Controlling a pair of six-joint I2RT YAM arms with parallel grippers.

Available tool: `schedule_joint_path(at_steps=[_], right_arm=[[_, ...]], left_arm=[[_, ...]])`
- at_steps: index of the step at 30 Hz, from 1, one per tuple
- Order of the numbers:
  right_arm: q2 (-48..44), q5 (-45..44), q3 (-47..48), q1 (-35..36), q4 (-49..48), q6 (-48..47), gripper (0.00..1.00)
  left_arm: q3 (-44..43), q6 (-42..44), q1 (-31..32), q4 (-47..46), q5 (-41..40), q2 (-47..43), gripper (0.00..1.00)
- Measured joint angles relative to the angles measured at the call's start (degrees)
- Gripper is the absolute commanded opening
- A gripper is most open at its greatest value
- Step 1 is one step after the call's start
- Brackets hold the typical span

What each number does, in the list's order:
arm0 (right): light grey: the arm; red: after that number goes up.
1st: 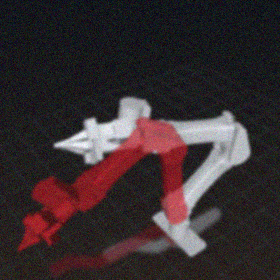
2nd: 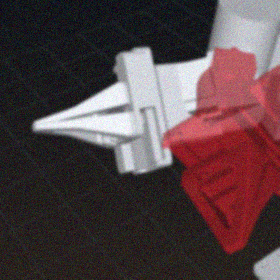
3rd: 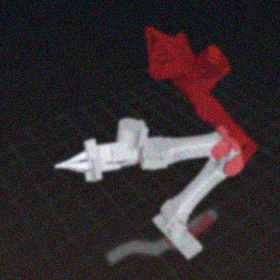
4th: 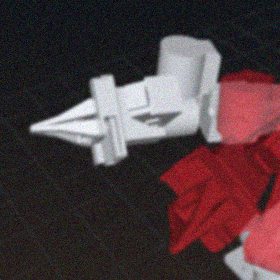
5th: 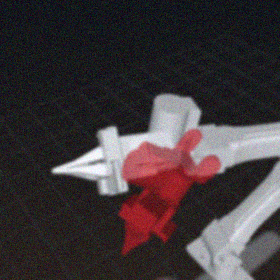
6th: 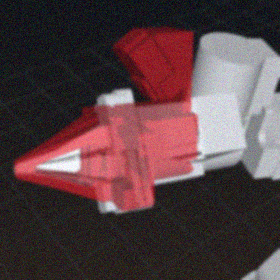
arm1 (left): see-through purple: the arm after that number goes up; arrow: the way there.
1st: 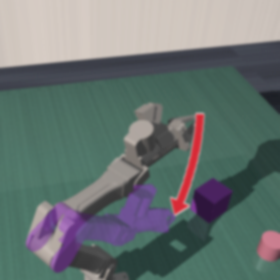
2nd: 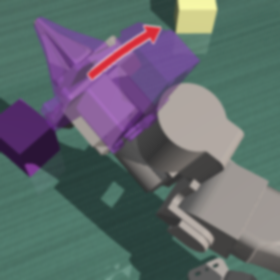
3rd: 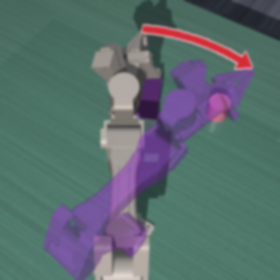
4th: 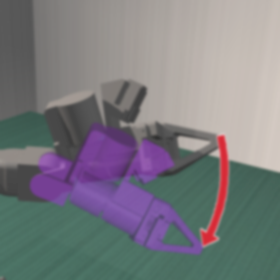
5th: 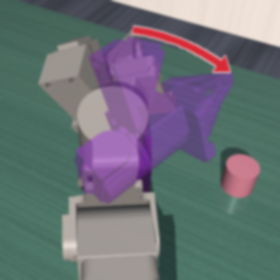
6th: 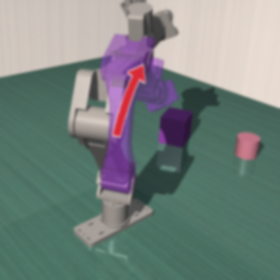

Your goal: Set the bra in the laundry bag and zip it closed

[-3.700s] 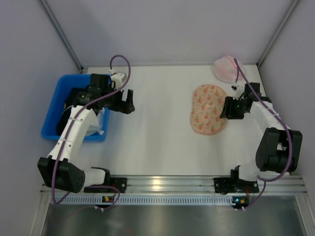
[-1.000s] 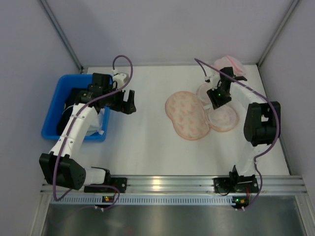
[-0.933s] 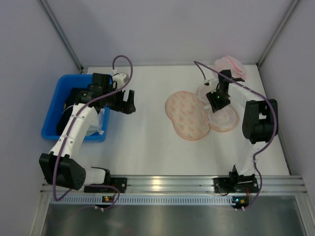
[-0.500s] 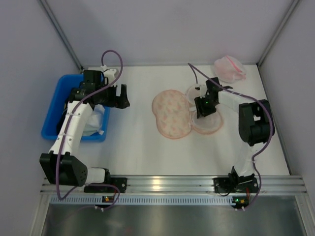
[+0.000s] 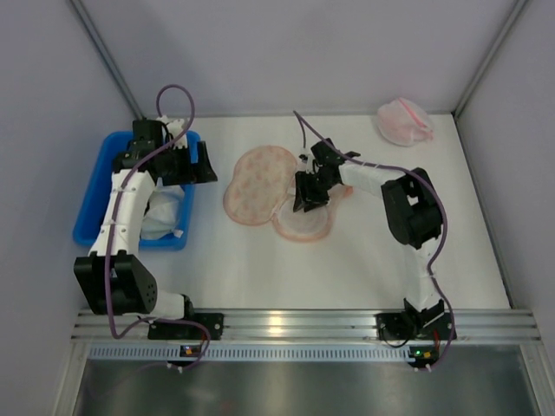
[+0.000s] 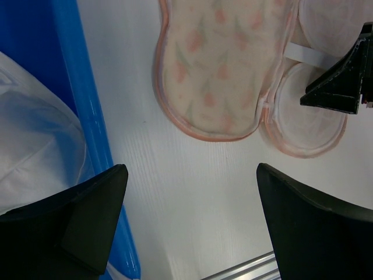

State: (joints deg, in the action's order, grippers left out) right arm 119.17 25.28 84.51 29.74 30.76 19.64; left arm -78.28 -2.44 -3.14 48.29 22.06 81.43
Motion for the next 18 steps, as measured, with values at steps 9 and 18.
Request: schedule_joint_path(at_steps=[9, 18], right_arm=[[1.7, -1.3, 3.6, 0.1, 0.9, -5.6, 0.50], [-9.4, -6.4, -0.3, -0.3, 8.4, -19.4, 0.99]], left_arm=[[-6.1, 0.7, -1.6, 2.9, -3.3, 2.9, 0.98], [-10.2, 2.5, -2.9, 6.7, -15.7, 6.2, 0.97]])
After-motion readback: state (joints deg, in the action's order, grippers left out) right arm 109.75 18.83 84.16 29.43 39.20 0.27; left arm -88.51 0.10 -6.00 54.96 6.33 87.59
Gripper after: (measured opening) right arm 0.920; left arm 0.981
